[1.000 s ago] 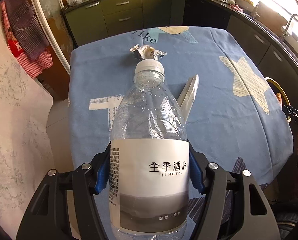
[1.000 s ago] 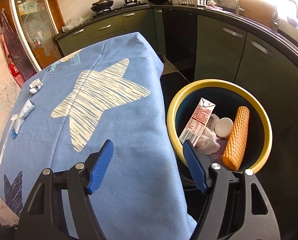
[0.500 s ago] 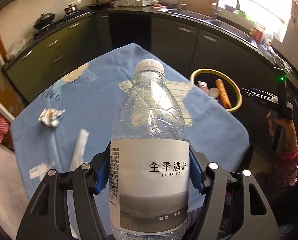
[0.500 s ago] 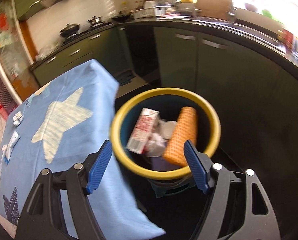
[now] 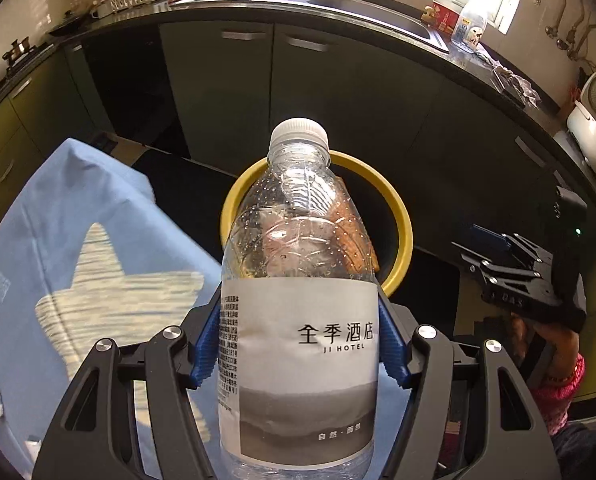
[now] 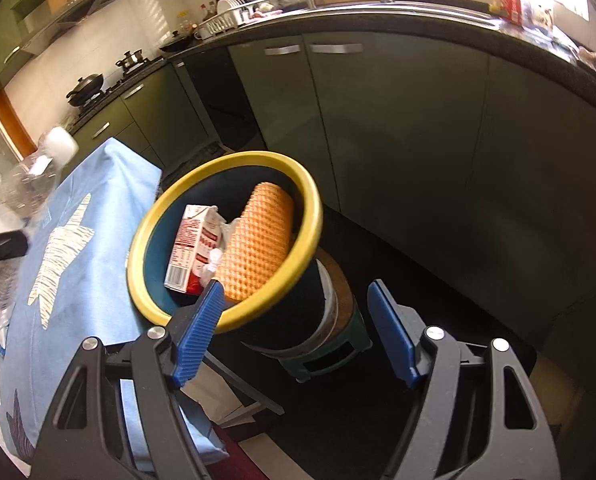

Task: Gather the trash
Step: 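Carry the water bottle over the bin and open the left tool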

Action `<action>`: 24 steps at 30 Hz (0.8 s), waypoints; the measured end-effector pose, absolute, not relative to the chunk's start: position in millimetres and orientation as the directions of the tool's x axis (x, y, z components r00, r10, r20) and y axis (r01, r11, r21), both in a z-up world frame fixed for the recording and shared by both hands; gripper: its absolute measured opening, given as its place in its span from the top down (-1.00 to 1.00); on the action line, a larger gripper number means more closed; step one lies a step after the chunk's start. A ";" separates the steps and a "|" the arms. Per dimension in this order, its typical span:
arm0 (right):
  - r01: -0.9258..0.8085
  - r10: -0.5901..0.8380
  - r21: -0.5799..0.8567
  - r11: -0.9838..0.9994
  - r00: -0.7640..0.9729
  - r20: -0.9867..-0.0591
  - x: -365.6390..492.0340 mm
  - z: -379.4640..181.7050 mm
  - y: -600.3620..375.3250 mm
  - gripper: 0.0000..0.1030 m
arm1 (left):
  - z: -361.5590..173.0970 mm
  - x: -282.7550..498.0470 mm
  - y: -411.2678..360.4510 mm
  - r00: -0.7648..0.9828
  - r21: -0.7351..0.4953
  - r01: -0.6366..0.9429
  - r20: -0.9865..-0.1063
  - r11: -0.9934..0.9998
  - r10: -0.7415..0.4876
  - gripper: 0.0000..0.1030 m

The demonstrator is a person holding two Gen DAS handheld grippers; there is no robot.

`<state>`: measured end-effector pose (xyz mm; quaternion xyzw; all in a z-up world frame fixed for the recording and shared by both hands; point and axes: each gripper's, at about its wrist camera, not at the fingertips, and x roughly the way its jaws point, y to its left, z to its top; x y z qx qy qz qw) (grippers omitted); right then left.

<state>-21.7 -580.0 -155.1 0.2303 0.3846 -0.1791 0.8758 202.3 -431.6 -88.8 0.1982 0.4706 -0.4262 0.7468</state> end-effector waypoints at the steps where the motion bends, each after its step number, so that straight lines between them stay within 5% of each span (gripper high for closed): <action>1: 0.498 -0.138 0.273 0.823 0.642 -0.754 -23.9 -156.3 -584.5 -0.36 | -96.4 206.6 -443.7 0.185 -0.108 0.824 -0.877 0.557 -0.444 -0.26; 10: 0.522 -0.124 0.309 0.795 0.639 -0.760 -33.1 -169.3 -599.3 -0.40 | -143.5 237.1 -522.6 0.177 -0.117 0.797 -0.892 0.593 -0.415 -0.30; 13: 0.519 -0.115 0.317 0.794 0.640 -0.760 -34.0 -171.7 -599.8 -0.40 | -150.0 245.9 -528.5 0.198 -0.117 0.779 -0.886 0.616 -0.419 -0.55; 24: 0.495 -0.091 0.328 0.805 0.649 -0.756 -29.8 -172.6 -594.5 -0.43 | -102.7 216.1 -420.8 0.349 -0.112 0.690 -0.814 0.715 -0.464 -0.68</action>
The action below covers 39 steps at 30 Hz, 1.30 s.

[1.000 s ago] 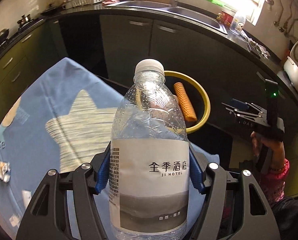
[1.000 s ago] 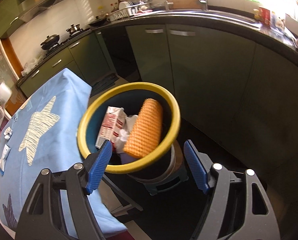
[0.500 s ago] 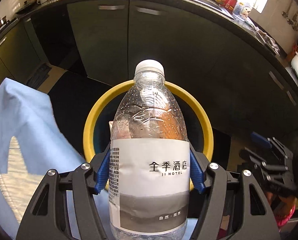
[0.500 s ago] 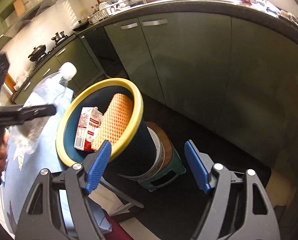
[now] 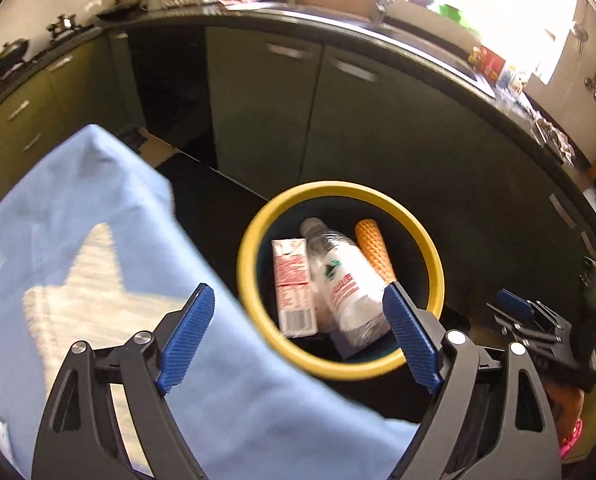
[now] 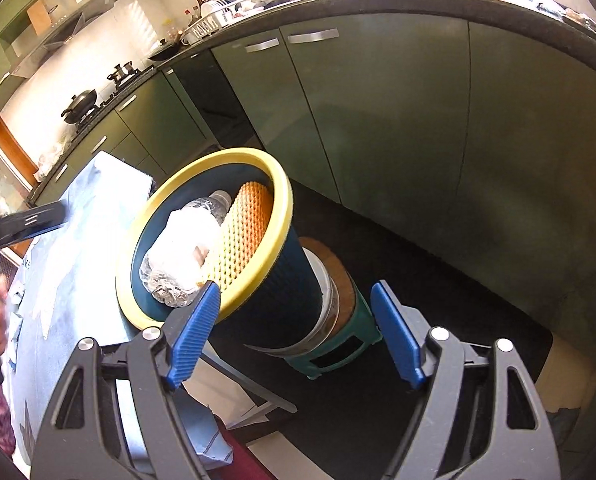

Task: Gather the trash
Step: 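Carry the water bottle over the bin and open the left tool, then grasp the white snack packet with the right tool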

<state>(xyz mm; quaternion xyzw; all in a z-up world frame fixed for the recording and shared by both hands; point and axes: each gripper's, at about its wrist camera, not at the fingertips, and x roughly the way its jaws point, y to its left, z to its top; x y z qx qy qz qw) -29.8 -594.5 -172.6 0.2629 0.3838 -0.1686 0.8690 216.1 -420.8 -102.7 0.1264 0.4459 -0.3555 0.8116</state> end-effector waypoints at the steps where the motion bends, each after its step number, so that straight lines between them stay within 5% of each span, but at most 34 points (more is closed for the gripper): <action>1: 0.491 -0.091 0.324 0.809 0.648 -0.756 -28.0 -171.3 -593.1 -0.43 | -96.8 210.2 -405.3 0.380 -0.102 0.675 -0.801 0.731 -0.463 -0.70; 15: 0.367 -0.059 0.230 0.901 0.630 -0.775 8.6 -147.0 -526.9 -0.46 | -65.5 149.2 -189.0 0.635 -0.017 0.409 -0.713 0.913 -0.297 -0.86; 26: 0.086 0.072 0.160 0.983 0.624 -0.778 78.0 -120.1 -404.3 -0.46 | -66.9 118.3 -39.9 0.738 0.042 0.168 -0.667 0.985 -0.097 -0.91; 39: -0.309 0.298 0.138 0.941 0.564 -0.770 171.4 -96.9 -214.8 -0.46 | -80.1 105.7 47.4 0.746 -0.022 0.051 -0.664 0.998 -0.053 -0.91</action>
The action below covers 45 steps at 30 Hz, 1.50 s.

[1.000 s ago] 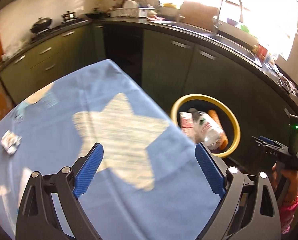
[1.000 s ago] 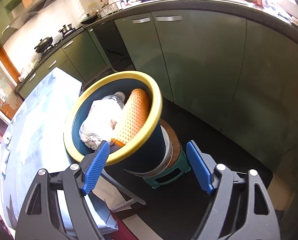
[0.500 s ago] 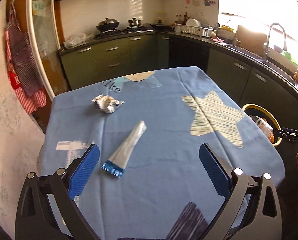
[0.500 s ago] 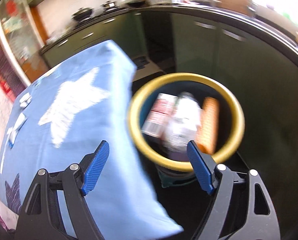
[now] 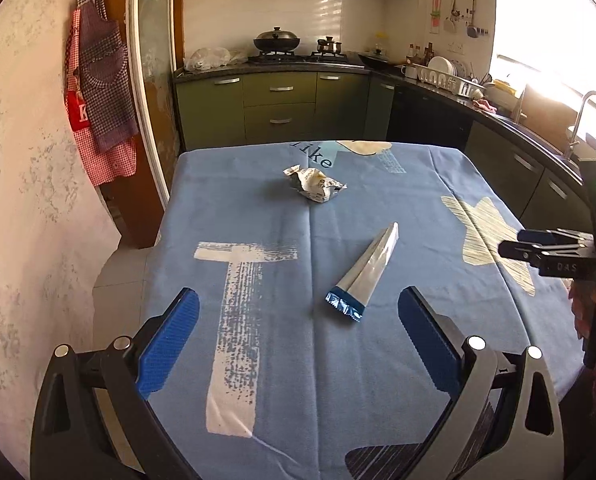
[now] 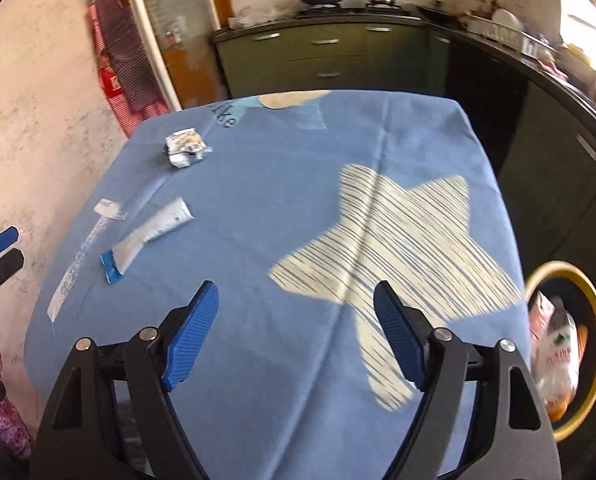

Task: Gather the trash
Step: 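Grasp the white snack packet with the right tool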

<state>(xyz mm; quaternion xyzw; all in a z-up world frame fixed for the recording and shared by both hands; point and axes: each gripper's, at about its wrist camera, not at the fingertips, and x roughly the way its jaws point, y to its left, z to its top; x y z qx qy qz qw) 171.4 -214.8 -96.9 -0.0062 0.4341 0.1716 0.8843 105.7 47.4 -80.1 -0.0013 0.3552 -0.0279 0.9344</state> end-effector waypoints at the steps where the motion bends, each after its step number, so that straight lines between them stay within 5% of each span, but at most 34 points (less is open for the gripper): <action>1: -0.344 0.309 0.124 0.931 0.558 -0.770 182.0 -94.4 -198.1 -0.46 | -81.7 105.8 49.9 0.745 -0.024 0.047 -0.665 0.999 -0.051 -0.91; 14: -0.716 0.370 -0.023 0.698 0.388 -0.844 322.1 -106.1 -19.8 -0.56 | -107.8 108.6 86.9 0.714 -0.109 0.008 -0.695 0.994 -0.082 -0.91; 28: -0.741 0.239 -0.045 0.670 0.272 -0.932 370.6 -139.2 15.6 -0.45 | -127.3 119.8 91.0 0.686 -0.137 0.035 -0.717 0.990 -0.123 -0.91; 32: -0.739 0.246 -0.024 0.673 0.254 -0.936 368.1 -140.4 14.9 -0.32 | -126.3 118.7 91.7 0.690 -0.139 0.037 -0.713 0.990 -0.125 -0.91; 43: -0.723 0.280 0.037 0.690 0.220 -0.934 383.4 -140.3 6.5 -0.38 | -122.8 113.6 83.8 0.693 -0.133 0.045 -0.710 0.990 -0.127 -0.91; 45: -0.723 0.275 0.023 0.690 0.234 -0.933 378.2 -138.7 5.5 -0.25 | -121.5 113.8 82.4 0.693 -0.130 0.051 -0.709 0.990 -0.129 -0.91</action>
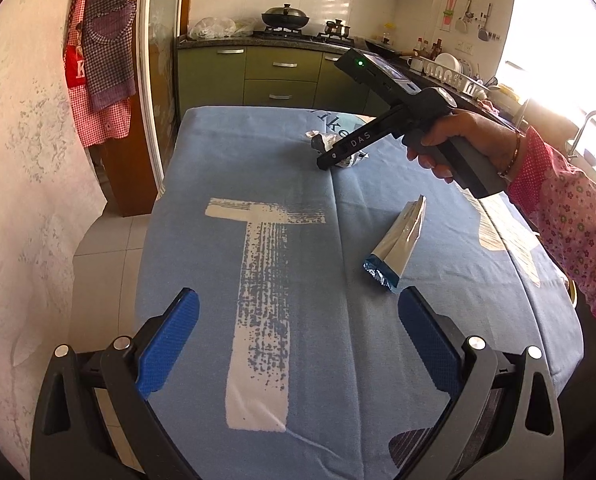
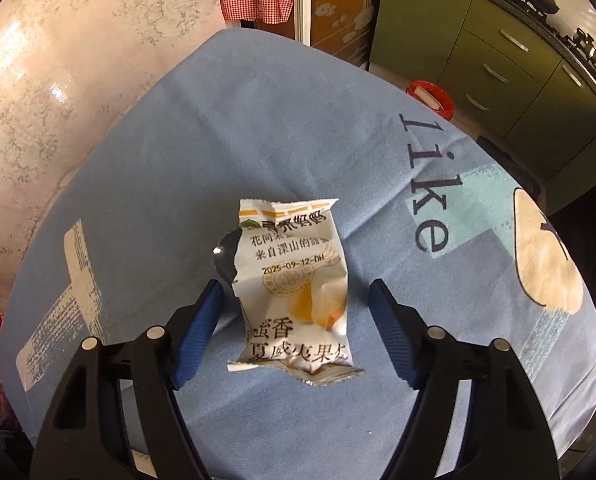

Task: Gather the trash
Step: 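Grasp the white snack packet with the right tool, then carry the snack packet over the bin and open the right tool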

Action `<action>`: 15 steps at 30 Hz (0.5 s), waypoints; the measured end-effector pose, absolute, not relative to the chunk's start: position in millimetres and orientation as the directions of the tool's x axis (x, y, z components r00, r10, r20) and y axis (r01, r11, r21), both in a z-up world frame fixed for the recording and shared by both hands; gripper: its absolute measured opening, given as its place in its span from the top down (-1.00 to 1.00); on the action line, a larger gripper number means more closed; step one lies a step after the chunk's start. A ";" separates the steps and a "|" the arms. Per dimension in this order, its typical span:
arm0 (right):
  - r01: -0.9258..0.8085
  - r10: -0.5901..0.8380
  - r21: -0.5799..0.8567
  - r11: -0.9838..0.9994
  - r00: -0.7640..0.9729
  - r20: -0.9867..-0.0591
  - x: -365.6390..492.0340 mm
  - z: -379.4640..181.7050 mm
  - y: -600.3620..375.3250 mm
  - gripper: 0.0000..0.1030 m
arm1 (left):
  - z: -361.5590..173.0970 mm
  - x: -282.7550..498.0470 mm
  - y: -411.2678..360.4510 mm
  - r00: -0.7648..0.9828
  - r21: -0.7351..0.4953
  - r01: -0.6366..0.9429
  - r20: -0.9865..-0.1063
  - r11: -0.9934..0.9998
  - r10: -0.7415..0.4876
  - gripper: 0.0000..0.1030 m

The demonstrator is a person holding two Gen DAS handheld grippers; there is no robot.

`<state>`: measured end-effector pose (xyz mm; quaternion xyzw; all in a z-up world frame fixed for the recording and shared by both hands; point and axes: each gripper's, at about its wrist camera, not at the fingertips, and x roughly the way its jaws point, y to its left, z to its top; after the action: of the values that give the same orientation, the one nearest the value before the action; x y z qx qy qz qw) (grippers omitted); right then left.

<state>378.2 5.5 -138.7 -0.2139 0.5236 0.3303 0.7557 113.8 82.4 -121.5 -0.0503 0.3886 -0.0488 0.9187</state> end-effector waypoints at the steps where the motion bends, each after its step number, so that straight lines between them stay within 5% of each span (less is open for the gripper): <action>1: -0.722 0.271 0.008 0.692 0.250 -0.929 375.6 -137.4 4.6 -0.03 | -120.9 113.9 81.5 0.693 -0.129 0.052 -0.709 0.990 -0.129 -0.91; 3: -0.714 0.274 0.010 0.700 0.255 -0.927 371.6 -135.8 2.4 0.14 | -120.2 114.0 80.3 0.693 -0.128 0.056 -0.709 0.990 -0.131 -0.91; 15: -0.626 0.363 0.063 0.777 0.366 -0.857 287.3 -95.7 -81.7 0.15 | -105.8 104.5 64.5 0.708 -0.107 0.095 -0.692 0.990 -0.142 -0.91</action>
<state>287.3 -81.7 -95.7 -0.1383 0.4743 0.3036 0.8147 104.5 64.5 -105.8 -0.0316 0.3767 -0.0641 0.9236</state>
